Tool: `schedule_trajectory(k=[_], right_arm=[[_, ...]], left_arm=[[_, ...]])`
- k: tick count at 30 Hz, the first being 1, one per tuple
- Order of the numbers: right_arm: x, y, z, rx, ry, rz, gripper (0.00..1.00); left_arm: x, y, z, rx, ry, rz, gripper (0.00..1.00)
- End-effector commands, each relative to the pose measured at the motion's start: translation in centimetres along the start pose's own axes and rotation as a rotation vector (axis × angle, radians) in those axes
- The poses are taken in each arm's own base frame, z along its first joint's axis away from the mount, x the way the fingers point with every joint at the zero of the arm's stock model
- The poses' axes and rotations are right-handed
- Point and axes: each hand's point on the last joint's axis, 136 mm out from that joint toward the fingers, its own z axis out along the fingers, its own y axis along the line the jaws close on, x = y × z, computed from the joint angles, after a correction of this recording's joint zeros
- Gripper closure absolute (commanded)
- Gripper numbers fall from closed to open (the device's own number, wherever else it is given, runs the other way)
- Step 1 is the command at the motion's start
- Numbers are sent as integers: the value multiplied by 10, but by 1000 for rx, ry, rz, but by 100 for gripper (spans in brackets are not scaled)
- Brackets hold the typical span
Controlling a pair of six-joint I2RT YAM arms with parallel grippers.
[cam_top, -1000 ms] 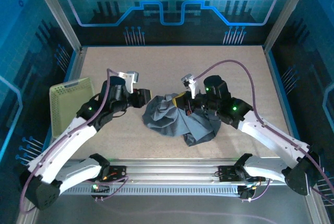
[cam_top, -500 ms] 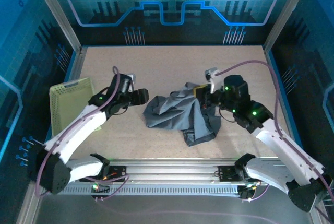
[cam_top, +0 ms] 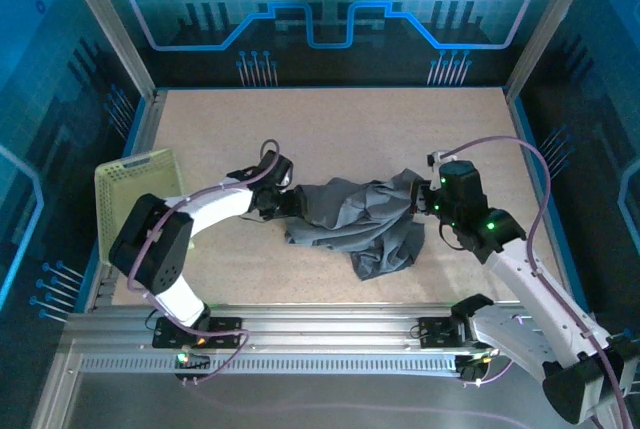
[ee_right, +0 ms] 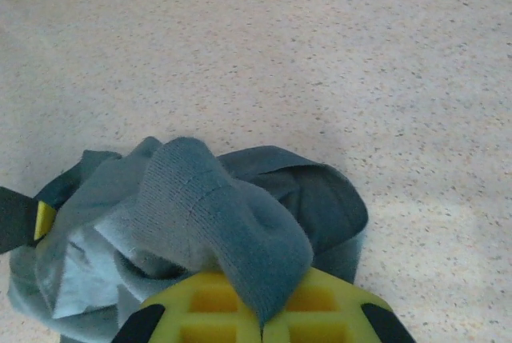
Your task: Fold the inside-out t-shirt
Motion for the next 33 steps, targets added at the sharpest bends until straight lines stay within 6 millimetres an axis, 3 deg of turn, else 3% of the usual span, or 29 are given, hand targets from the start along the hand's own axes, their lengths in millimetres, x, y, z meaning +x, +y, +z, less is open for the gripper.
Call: schedule_trajectory(k=[1,4,6,8,10,14,18,21,23,25,28,31,33], right_arm=[[-5,-14,0,51,-20,60,100],[-12,-10,-1,26,-31,59,100],[-19,-8,-2,21,-39,54,100],[-29,0,-3,-8,-48,39,100],[-44,15,-7,-70,-67,23,100],[-75,65,-29,-271,-110,-45,100],[-104,126,-76,-431,-193,-175,100],[-116,152,-104,-514,-248,-201,100],[-121,149,-107,-500,-266,-176,100],[-121,133,-99,-418,-276,-150,100],[-109,97,-72,-274,-234,-80,100],[-82,53,-34,-164,-117,40,100],[-56,23,-7,-72,-36,97,100]], left_arm=[[-10,-13,8,43,-5,-25,47],[-13,-14,9,47,-12,-30,78],[-20,-18,-3,61,-50,-28,100],[-35,-19,-30,65,-133,-29,100],[-56,-14,-77,69,-253,-34,100],[-100,6,-223,17,-608,-41,100],[-103,-15,-367,68,-926,77,100],[-91,-38,-442,184,-1073,140,100],[-85,-54,-466,269,-1094,176,100],[-83,-72,-471,360,-1056,198,100],[-83,-109,-441,509,-935,247,100],[-71,-153,-378,533,-785,349,100],[-53,-184,-320,540,-646,400,100]])
